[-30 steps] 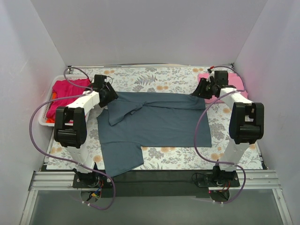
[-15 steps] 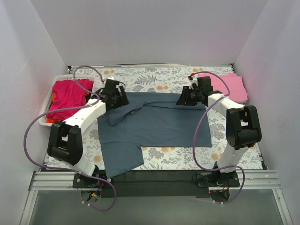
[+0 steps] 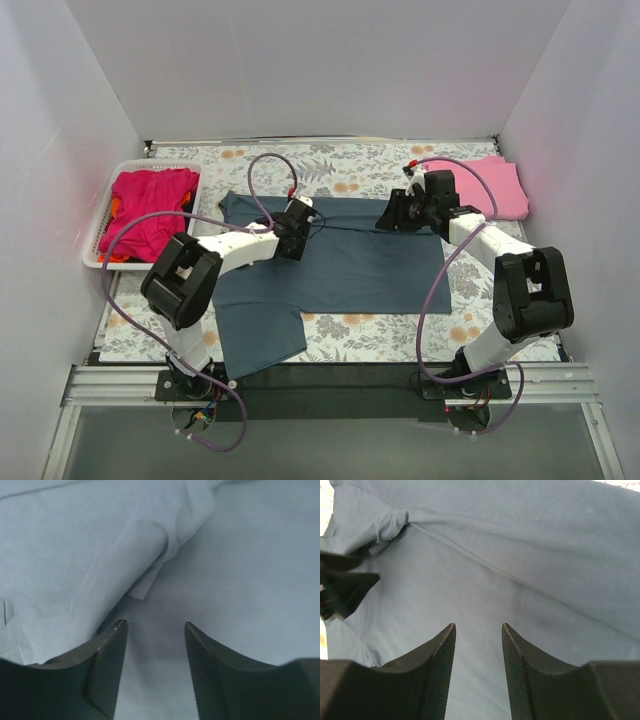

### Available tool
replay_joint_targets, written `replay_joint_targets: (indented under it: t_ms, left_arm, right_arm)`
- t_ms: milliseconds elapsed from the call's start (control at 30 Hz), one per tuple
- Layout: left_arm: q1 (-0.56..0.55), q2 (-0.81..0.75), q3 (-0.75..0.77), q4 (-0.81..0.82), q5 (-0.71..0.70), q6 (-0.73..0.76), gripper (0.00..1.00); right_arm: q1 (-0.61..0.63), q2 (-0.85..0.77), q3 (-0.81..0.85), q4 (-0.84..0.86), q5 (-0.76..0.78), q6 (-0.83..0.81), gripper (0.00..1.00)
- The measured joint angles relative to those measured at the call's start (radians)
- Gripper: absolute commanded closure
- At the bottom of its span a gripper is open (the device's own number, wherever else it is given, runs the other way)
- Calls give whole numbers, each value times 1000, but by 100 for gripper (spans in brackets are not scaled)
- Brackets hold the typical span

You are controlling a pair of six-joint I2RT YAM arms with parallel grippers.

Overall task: Fold and stack the t-shirts
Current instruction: Fold the tshirt

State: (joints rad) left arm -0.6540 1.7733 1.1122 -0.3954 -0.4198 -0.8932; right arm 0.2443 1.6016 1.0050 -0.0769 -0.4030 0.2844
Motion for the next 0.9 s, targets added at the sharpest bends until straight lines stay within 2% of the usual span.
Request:
replay_joint_targets:
  t_ms: [367,700,833,900]
  left_arm:
    - [-3,118,96,48,-93,117,62]
    - [-2,175,112,67,-131,161,66]
    - [-2,177,112,67,-132,167,73]
    - [1,182,112,67,-138,169,82]
  right_arm:
    - [0,-17,-47,2,4,0,58]
    - [0,-17,-48,2,4,-1,58]
    - [0,-17,-53,3,4,-1,58]
    - [0,-17,-53,3,4,-1,58]
